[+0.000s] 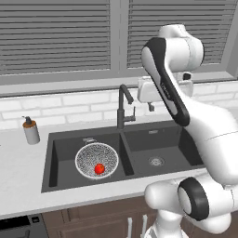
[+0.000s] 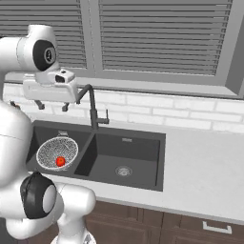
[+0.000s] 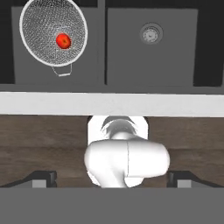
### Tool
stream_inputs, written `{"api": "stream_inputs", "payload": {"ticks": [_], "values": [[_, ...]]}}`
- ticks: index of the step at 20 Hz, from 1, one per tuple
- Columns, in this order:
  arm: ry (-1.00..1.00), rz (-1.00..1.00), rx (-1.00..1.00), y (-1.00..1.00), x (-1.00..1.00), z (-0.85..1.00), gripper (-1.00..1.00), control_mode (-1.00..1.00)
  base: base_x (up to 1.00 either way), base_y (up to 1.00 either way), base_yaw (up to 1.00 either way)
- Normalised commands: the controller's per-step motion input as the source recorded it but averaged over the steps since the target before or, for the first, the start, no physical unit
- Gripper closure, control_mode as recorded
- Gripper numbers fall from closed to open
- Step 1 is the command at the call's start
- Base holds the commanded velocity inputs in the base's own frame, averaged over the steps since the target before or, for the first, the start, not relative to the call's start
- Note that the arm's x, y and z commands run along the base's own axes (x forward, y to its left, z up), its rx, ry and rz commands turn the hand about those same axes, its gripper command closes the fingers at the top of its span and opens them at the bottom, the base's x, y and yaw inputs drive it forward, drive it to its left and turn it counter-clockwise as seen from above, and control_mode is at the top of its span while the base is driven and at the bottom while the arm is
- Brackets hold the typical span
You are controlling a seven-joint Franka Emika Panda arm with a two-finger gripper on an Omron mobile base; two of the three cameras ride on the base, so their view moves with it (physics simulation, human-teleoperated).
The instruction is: Put the colander in the sink, put the apple in the colander, and turn on the sink faucet and pour water over the colander.
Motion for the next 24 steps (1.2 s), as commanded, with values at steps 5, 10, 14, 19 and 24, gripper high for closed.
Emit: {"api": "stream_inputs", "payload": {"ticks": [5, 10, 14, 19, 24], "values": [[0.04, -0.06, 0.04, 0.11, 0.37, 0.11, -1.00, -1.00, 0.00, 0.00, 0.00], [0.00, 0.00, 0.00, 0.00, 0.43, -0.10, -1.00, -1.00, 0.00, 0.00, 0.00], [0.00, 0.00, -0.09, 0.00, 0.15, -0.39, -1.00, -1.00, 0.00, 0.00, 0.00], [-0.01, -0.02, -0.04, 0.00, 0.16, -0.19, -1.00, -1.00, 0.00, 0.00, 0.00], [0.00, -0.06, 0.00, 0.00, 0.27, 0.00, -1.00, -1.00, 0.00, 0.00, 0.00]]}}
